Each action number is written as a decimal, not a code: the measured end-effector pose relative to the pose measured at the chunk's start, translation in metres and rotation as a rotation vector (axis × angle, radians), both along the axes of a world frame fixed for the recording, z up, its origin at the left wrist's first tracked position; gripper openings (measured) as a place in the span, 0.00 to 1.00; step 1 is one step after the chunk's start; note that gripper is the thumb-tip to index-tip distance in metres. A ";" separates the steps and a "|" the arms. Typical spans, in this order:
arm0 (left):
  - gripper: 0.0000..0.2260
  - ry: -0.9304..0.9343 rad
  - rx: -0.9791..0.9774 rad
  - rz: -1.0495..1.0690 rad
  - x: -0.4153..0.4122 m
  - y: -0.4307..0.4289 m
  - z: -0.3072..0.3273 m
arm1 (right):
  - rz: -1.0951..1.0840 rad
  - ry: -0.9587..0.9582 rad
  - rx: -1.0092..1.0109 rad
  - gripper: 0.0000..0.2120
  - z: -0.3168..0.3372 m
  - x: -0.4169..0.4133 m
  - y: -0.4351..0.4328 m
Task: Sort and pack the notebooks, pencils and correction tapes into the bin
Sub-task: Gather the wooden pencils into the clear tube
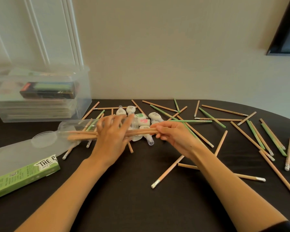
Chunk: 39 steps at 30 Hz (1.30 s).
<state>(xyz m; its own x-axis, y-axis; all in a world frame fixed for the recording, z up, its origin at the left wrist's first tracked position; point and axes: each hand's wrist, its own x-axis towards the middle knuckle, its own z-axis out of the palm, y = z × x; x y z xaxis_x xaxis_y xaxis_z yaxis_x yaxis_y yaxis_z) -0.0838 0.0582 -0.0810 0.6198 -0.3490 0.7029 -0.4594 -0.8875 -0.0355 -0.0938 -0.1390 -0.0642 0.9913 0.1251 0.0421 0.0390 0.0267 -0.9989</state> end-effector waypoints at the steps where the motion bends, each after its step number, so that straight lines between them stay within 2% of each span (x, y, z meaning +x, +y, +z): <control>1: 0.33 -0.032 0.024 -0.017 -0.002 -0.005 0.000 | -0.001 -0.004 0.016 0.10 -0.001 -0.001 0.005; 3: 0.33 -0.086 0.043 -0.024 -0.006 -0.012 0.001 | -0.038 -0.023 0.055 0.09 -0.001 -0.001 0.014; 7: 0.34 -0.087 0.002 0.023 -0.011 -0.016 0.004 | -0.246 -0.060 0.215 0.06 -0.001 -0.002 0.021; 12: 0.34 -0.056 -0.025 0.063 -0.012 -0.016 0.005 | -0.249 -0.164 0.030 0.09 -0.007 -0.005 0.033; 15: 0.34 -0.069 -0.021 0.058 -0.014 -0.019 0.006 | -0.176 -0.136 -0.056 0.10 -0.010 -0.005 0.045; 17: 0.34 -0.070 -0.014 0.066 -0.015 -0.020 0.006 | -0.139 -0.096 -0.054 0.11 -0.010 -0.004 0.046; 21: 0.32 -0.013 -0.045 0.095 -0.014 -0.017 0.007 | -0.244 -0.138 -0.047 0.13 -0.010 -0.005 0.037; 25: 0.33 -0.041 -0.045 0.102 -0.012 -0.017 0.007 | -0.288 -0.138 -0.029 0.09 -0.010 -0.006 0.041; 33: 0.31 0.022 -0.095 0.129 -0.008 -0.008 0.010 | 0.008 -0.046 0.056 0.21 -0.003 -0.012 0.050; 35: 0.31 0.012 -0.121 0.143 -0.006 -0.004 0.013 | -0.049 0.060 -0.035 0.19 0.003 -0.002 0.047; 37: 0.30 -0.002 -0.164 0.174 -0.004 0.001 0.016 | -0.181 0.167 -0.379 0.18 0.008 0.005 0.043; 39: 0.30 -0.003 -0.202 0.216 -0.001 0.006 0.017 | -0.328 -0.078 -0.631 0.11 -0.003 0.002 0.041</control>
<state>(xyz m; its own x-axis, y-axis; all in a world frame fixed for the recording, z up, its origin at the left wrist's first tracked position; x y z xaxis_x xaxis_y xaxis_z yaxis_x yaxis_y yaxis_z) -0.0847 0.0647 -0.0640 0.6621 -0.0618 0.7468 -0.2590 -0.9540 0.1507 -0.0918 -0.0981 -0.0672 0.9790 -0.1554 0.1319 0.0174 -0.5810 -0.8137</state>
